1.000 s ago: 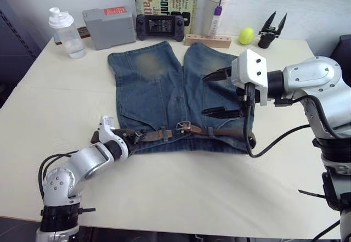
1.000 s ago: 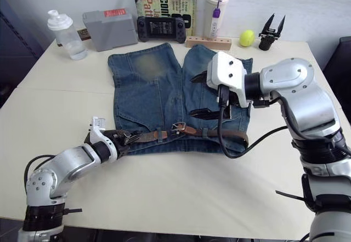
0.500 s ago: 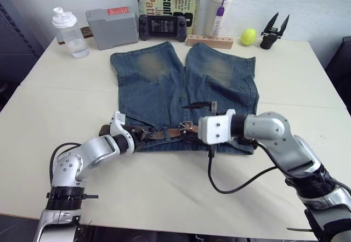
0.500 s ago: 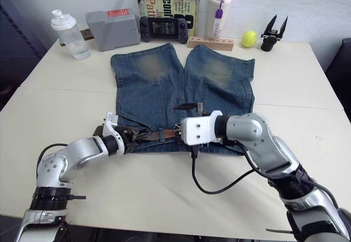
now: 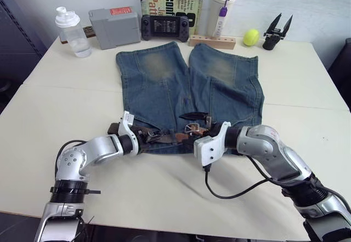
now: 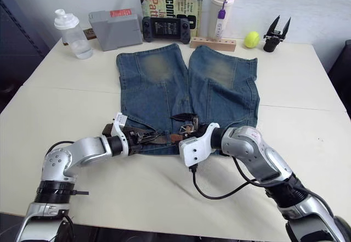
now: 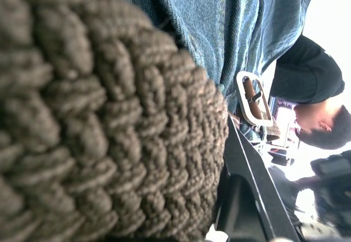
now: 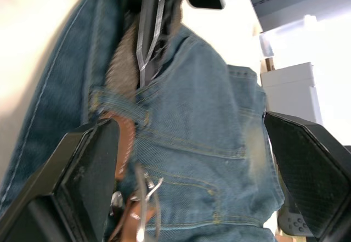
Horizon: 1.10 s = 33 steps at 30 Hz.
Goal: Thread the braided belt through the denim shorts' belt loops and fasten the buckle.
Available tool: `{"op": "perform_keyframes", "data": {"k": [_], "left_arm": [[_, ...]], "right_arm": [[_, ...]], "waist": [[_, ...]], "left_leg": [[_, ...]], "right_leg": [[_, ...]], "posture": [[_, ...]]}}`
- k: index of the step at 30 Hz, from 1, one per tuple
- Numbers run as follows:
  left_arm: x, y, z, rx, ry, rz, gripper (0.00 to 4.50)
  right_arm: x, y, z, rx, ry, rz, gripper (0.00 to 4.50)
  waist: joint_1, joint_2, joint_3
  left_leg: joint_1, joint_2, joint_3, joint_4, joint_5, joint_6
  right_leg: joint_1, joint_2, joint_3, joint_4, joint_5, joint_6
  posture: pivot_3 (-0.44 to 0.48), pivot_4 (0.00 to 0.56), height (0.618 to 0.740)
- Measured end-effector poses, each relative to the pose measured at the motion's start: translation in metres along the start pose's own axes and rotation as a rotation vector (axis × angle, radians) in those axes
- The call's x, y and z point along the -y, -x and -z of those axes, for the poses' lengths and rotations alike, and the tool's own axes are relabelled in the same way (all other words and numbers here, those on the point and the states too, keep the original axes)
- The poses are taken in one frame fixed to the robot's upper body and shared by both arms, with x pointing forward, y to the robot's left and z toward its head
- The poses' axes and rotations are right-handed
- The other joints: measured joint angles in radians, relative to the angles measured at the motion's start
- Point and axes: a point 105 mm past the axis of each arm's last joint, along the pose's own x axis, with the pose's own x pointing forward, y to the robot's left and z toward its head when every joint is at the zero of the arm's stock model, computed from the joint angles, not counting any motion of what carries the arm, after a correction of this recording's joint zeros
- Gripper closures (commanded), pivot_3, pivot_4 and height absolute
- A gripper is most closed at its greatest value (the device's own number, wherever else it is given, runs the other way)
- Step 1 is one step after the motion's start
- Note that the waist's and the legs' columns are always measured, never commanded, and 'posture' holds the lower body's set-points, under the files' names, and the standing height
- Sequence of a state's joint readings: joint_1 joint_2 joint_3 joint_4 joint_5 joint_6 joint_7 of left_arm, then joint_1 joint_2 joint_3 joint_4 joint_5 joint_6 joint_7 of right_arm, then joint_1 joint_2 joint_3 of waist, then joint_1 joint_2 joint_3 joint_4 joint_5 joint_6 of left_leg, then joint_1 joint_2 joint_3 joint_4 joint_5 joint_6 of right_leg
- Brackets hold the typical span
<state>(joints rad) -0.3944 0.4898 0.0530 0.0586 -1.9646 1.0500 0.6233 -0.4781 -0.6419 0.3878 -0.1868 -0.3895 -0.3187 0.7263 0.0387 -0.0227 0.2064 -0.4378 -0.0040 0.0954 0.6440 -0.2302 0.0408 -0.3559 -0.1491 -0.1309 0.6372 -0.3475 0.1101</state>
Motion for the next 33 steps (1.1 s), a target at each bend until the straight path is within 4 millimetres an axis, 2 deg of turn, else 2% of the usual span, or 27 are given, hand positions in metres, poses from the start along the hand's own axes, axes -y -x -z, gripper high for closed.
{"op": "perform_keyframes", "data": {"k": [15,33], "left_arm": [[-0.002,0.002,-0.002,-0.014,-0.003,-0.008,4.50],[-0.003,0.002,-0.001,-0.010,-0.004,-0.010,4.50]], "right_arm": [[-0.017,-0.010,0.014,-0.018,-0.002,0.004,0.07],[0.005,-0.003,0.015,-0.011,-0.081,0.044,0.07]], "waist": [[-0.010,0.000,0.000],[-0.011,0.000,0.000]], "left_leg": [[0.001,0.000,-0.001,0.000,0.001,0.000],[0.000,0.000,-0.001,0.000,0.001,0.000]], "right_leg": [[0.001,0.000,0.000,0.000,0.000,0.000],[0.001,0.000,0.000,0.000,0.000,0.000]], "posture": [[0.000,0.150,0.697],[0.000,0.150,0.697]]}}
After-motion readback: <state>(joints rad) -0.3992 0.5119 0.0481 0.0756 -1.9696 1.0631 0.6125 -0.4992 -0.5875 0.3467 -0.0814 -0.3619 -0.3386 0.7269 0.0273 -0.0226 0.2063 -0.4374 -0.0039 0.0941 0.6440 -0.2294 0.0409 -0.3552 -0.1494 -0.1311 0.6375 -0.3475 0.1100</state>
